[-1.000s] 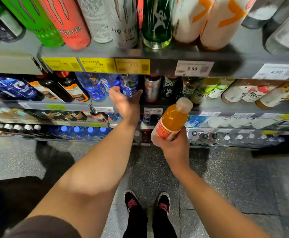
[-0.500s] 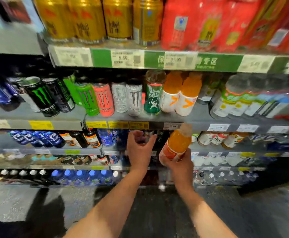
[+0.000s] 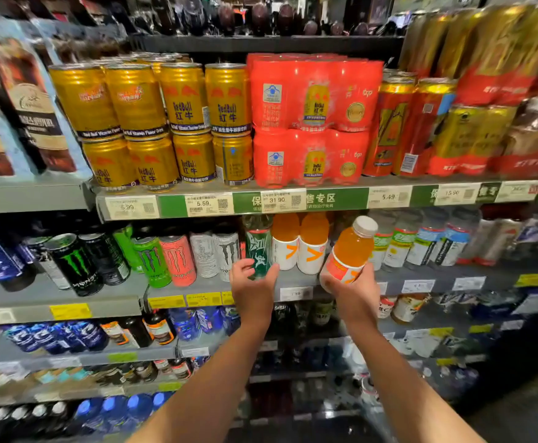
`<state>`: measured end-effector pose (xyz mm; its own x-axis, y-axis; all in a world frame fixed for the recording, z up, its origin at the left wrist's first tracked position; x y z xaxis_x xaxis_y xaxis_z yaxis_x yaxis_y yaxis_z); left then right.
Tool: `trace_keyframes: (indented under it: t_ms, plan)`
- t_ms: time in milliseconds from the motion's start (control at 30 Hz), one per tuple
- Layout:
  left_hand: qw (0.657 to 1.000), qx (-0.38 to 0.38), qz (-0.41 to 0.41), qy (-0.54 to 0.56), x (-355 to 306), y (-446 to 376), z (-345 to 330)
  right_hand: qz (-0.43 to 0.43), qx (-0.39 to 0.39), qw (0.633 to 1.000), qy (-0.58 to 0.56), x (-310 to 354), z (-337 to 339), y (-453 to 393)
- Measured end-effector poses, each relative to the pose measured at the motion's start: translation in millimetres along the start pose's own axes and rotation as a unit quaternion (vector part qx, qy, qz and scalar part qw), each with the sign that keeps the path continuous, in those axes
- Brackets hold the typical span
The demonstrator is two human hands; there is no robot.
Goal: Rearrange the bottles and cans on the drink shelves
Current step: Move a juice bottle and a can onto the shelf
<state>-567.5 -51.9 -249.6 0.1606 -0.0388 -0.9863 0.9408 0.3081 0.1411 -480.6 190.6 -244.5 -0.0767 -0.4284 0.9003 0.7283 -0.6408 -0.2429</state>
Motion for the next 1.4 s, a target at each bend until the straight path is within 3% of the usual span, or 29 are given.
trace_keyframes:
  t_ms: [133,400,700,1000,1400]
  plan:
    - [0.999,-0.010,0.029,-0.017,5.9,-5.1,-12.3,0.092,0.006,0.993,0.075,16.9,-3.7,-32.3]
    - [0.996,-0.076,0.006,-0.046,7.0,-11.8,-31.3,0.177,0.021,0.981,0.079,0.5,-12.1,-67.1]
    - [0.989,-0.097,0.026,-0.106,9.7,-27.3,-51.5,0.135,0.088,0.979,0.125,-44.0,-40.6,-93.8]
    - [0.972,-0.185,-0.005,-0.149,6.1,-31.1,-40.5,0.153,0.092,0.982,0.065,-44.7,-38.2,-88.5]
    - [0.975,-0.207,0.060,-0.044,24.9,-18.9,-10.4,0.138,0.105,0.981,0.088,-39.9,-55.9,-97.3]
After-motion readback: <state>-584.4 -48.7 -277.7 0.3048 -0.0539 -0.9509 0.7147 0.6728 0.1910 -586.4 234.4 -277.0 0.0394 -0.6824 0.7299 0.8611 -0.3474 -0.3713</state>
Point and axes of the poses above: each hand's wrist, its own y-axis away from the middle knuckle, its own z-axis out of the back of the hand, x = y × z, the point moved 8 cm from there along -y, towards the middle knuckle, and after that the axes turned 13 degrees about z, right-handed, at the moved point
